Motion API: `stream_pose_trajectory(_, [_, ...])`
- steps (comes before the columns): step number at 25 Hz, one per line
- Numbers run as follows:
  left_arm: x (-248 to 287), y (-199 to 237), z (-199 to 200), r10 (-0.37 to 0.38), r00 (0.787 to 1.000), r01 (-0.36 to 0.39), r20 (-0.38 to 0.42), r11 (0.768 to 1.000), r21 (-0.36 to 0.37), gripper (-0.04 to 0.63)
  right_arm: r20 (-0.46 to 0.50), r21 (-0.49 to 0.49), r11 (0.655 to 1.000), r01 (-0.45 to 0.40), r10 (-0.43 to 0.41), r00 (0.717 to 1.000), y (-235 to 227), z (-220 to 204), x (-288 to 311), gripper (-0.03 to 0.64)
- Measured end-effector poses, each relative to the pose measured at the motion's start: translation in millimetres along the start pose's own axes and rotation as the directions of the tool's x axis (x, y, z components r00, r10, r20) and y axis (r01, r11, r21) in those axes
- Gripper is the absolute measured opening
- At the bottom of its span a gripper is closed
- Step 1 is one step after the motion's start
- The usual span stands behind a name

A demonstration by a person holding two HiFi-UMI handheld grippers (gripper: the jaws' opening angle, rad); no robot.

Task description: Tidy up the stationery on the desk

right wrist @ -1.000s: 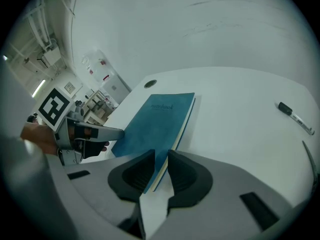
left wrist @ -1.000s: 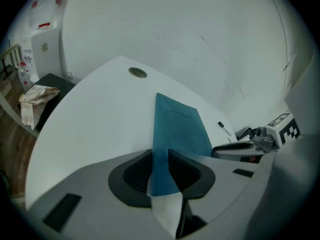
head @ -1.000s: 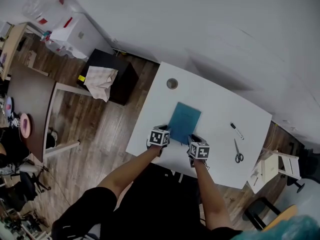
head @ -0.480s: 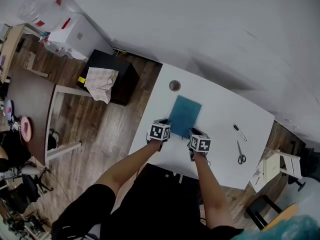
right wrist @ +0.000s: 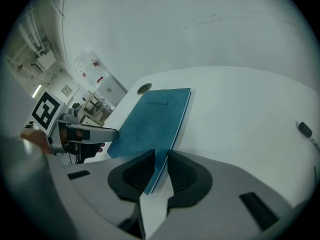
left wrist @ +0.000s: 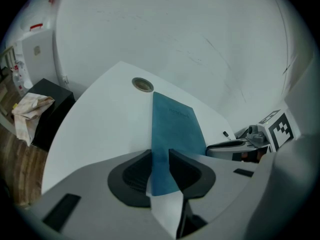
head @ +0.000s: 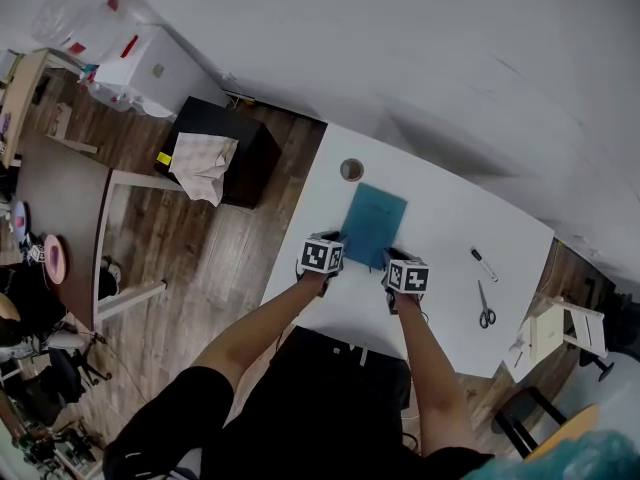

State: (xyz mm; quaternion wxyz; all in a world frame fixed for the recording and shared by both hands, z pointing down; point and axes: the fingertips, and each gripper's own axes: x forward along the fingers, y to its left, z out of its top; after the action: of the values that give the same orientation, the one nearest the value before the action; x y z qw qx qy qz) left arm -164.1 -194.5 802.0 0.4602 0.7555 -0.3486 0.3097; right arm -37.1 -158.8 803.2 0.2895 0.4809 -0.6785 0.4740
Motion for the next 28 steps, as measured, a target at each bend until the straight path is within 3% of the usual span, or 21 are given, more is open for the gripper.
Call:
stream_pose_trajectory(9, [-8.7,-4.2,2.8,0.022,0.999,-0.023,0.045,0.999,0.039,0.129,0.074,-0.024,1.0,0.017,-0.015,0.997,-2.6,12.3,-15.4,0.087])
stream_pose_trajectory(13, [-11.6,-13.6,-10.8,0.004,0.998,-0.004,0.066,1.0,0.011,0.13,0.104,-0.032,0.999,0.026,-0.022,0.994,-4.1,8.1,-36.7,0.087])
stream_pose_trajectory(22, [-3.1,-87.1,-55.2,-0.044,0.998,0.042,0.034,0.996,0.073,0.13,0.178,-0.024,0.999,0.042,-0.037,0.983,-39.0,-41.8,-103.2,0.087])
stream_pose_trajectory(28, [12.9,-149.1,-90.3,-0.041,0.999,0.039,0.022,0.993,0.113,0.13,0.205,0.029,0.998,0.059,-0.063,0.977,-96.7,-89.3,-154.1,0.087])
